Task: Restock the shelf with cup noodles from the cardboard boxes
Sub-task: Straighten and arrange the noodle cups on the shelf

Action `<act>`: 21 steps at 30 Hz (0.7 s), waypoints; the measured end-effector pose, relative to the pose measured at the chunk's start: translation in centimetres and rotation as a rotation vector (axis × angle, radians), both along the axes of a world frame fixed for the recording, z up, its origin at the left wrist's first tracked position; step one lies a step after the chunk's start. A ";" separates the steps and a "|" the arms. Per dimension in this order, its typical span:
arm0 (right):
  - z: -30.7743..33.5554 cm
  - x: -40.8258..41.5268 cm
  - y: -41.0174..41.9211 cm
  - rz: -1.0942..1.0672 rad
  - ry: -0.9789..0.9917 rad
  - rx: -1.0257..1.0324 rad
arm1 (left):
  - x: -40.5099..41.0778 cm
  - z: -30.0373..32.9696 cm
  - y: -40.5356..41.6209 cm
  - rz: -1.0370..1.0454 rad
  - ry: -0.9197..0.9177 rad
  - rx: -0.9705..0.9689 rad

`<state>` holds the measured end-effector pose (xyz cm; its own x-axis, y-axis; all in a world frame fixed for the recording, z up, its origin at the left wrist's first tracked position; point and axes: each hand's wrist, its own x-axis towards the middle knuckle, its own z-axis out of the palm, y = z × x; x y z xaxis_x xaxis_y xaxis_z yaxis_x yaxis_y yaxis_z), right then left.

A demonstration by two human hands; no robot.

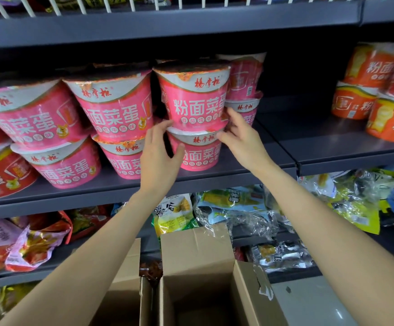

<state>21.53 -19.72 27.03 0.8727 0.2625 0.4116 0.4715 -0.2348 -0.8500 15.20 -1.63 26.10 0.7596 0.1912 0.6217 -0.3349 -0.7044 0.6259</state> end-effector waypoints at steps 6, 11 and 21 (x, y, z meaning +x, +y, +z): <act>-1.8 5.0 -5.2 -0.584 -0.633 -0.422 | 1.7 0.4 0.2 0.090 -0.227 0.447; -1.1 11.9 -5.4 -0.620 -0.614 -0.693 | 2.6 1.2 0.8 0.068 -0.320 0.554; 0.8 14.2 -5.6 -0.476 -0.490 -0.593 | 2.8 1.4 0.7 0.085 -0.291 0.555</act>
<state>35.77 -25.32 27.80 0.7058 0.2054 0.6780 0.4896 -0.8332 -0.2573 17.95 -0.97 27.45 0.5412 -0.1670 0.8242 -0.3648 -0.9297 0.0512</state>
